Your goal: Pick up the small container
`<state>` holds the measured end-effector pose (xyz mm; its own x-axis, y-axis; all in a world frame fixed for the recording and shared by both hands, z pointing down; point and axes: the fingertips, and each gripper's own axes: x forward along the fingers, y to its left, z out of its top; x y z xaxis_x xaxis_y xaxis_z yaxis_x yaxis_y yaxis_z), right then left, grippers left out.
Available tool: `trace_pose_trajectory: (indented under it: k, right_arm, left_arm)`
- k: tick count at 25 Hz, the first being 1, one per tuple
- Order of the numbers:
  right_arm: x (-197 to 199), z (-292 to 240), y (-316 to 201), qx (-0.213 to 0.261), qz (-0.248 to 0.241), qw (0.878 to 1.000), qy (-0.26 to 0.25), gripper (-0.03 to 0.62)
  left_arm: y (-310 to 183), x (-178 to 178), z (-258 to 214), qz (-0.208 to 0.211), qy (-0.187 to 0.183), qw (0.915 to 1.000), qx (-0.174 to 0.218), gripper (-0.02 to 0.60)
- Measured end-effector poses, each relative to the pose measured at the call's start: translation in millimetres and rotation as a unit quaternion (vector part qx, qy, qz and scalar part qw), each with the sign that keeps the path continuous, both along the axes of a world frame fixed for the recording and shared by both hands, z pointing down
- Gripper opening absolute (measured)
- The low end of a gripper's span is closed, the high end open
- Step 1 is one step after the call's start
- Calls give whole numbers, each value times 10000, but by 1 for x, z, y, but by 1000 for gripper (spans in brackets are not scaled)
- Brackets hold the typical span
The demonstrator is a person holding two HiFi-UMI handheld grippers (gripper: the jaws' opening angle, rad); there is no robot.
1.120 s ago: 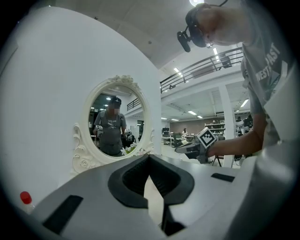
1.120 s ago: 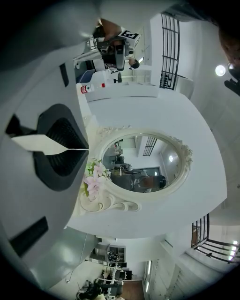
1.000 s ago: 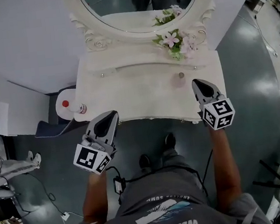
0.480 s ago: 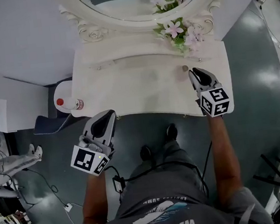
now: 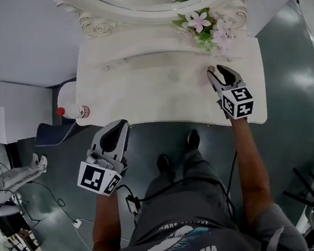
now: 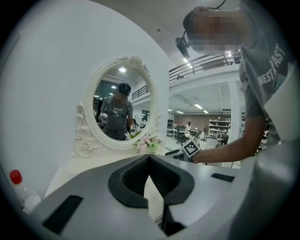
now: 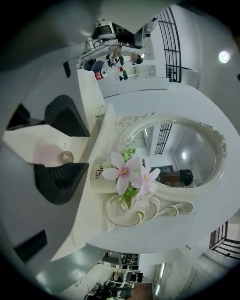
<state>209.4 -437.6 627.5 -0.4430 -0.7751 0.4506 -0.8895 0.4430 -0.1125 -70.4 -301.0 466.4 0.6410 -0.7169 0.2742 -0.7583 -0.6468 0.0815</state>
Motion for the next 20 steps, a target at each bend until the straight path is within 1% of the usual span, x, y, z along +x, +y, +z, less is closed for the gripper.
trace_pose_trajectory:
  k: [5,20]
  right_arm:
    - [-1,22,-8,-118,-27,9999,67,207]
    - [-5,67,-26,-221,-22,9992,327,208]
  left_arm:
    - [-2,5,11,5,14,9999,-103,15]
    - [-5,9,34,-87,53,9994,-317,15]
